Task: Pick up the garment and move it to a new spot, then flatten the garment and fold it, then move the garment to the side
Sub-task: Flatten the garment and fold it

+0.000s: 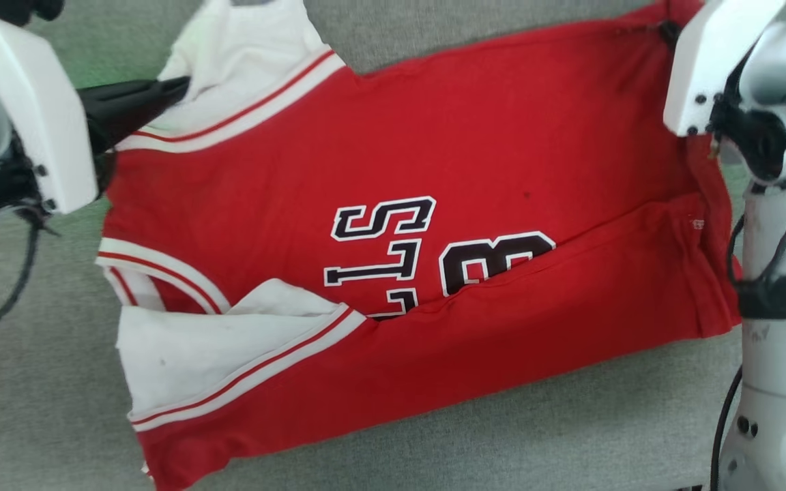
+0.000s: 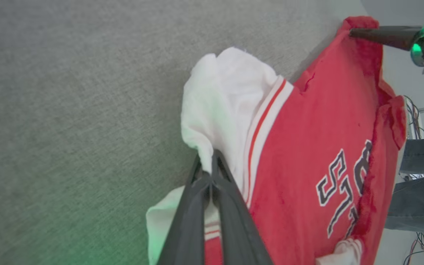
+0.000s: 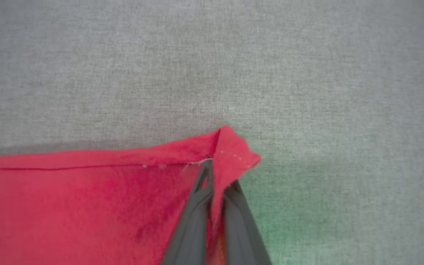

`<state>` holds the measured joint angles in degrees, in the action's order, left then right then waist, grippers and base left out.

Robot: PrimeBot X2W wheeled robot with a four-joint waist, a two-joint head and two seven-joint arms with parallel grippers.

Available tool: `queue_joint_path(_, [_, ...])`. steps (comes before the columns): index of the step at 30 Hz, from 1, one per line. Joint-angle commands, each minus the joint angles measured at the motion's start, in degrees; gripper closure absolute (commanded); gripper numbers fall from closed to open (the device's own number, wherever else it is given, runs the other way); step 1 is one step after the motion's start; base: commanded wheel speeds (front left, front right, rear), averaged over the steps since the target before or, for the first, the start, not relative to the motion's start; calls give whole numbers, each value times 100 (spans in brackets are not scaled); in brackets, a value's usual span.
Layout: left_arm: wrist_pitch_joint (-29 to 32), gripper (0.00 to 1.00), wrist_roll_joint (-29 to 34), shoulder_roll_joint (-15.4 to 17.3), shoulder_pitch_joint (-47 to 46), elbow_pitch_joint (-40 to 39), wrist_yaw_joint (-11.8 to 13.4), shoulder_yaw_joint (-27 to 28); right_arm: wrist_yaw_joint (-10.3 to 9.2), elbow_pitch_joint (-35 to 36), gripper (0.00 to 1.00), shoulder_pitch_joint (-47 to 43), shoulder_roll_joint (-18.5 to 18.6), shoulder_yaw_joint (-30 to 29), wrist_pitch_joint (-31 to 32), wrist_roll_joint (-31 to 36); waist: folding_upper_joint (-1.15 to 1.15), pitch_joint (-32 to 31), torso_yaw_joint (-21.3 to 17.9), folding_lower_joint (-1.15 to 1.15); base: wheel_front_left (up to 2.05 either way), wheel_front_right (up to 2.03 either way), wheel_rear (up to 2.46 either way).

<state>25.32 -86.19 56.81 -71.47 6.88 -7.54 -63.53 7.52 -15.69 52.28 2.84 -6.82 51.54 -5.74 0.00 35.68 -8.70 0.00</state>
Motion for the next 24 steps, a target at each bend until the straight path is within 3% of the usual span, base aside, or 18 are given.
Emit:
queue_joint_path(1, [-104,100,-55,-60,1,19,14,-3,-7,29,100,-109,11,-20,-93,-18,0,-191,52,0,0,0,0])
queue_joint_path(7, [-637,100,-247,-328,291,-216,14,-5,-7,286,100,-578,253,20,-141,-197,0,-905,267,0,0,0,0])
queue_joint_path(16, [-1656,100,-67,71,1240,-1365,15,-298,-6,1610,100,-2123,1133,120,288,-1142,0,-1738,636,0,0,0,0])
queue_joint_path(24, [-2949,100,98,415,2267,-1746,15,-629,-6,2443,100,-3547,1221,-239,205,-1519,0,-1884,835,0,0,0,0])
